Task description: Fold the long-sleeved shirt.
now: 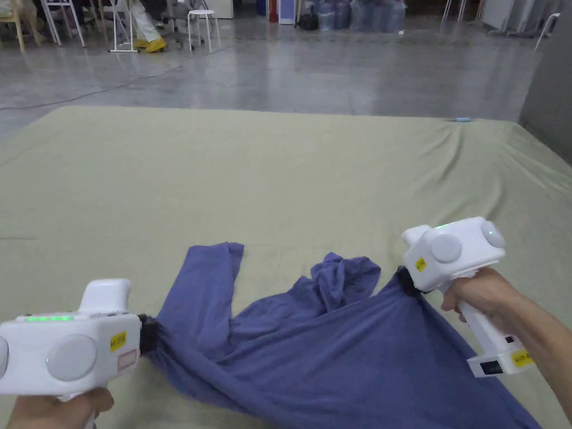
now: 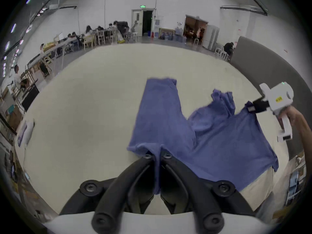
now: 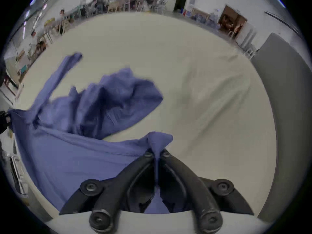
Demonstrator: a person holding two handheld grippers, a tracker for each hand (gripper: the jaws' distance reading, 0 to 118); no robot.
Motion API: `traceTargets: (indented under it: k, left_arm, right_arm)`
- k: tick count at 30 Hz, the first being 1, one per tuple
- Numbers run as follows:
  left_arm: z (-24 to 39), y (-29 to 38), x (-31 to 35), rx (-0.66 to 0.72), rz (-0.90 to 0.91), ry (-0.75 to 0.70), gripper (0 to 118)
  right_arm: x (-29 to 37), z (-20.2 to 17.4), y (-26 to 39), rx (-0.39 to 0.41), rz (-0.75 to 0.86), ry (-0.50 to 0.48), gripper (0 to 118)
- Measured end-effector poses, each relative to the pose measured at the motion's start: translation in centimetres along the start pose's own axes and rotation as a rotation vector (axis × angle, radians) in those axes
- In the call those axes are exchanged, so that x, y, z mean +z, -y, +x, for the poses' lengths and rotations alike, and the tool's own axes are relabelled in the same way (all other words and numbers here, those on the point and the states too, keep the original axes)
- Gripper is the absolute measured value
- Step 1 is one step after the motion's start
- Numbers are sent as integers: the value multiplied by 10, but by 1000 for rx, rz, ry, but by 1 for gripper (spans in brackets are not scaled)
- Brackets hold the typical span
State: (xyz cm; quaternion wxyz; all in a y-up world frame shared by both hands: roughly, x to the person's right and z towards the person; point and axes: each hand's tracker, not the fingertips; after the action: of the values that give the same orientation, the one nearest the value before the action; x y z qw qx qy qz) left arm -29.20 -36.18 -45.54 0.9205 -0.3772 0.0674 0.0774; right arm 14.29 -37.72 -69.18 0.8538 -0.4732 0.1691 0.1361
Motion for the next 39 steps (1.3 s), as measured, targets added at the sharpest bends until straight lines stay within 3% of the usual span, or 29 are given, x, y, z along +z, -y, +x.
traceTargets:
  k: [2, 5, 8, 14, 19, 22, 28, 34, 39]
  left_arm:
    - [3, -37, 11, -28, 49, 2, 0]
    - [15, -94, 33, -87, 156, 3, 0]
    - [33, -156, 57, -156, 256, -16, 0]
    - [89, -285, 104, -345, 465, -153, 0]
    - [119, -386, 138, -323, 545, -169, 0]
    - [131, -434, 160, -313, 615, -217, 0]
    - [135, -497, 204, -233, 726, -186, 0]
    - [134, -497, 205, -274, 751, -160, 0]
    - [128, -469, 154, -252, 676, -127, 0]
  right_arm:
    - [42, 15, -13, -17, 63, 2, 0]
    - [118, 34, -33, -2, 185, 85, 0]
    - [190, 59, -62, -62, 309, 103, 0]
    - [305, 99, -135, -103, 528, 163, 0]
    - [365, 120, -189, -206, 657, 185, 0]
    - [392, 129, -215, -257, 715, 239, 0]
    - [433, 142, -240, -353, 839, 201, 0]
    - [429, 146, -239, -371, 844, 218, 0]
    - [374, 157, -235, -384, 780, 205, 0]
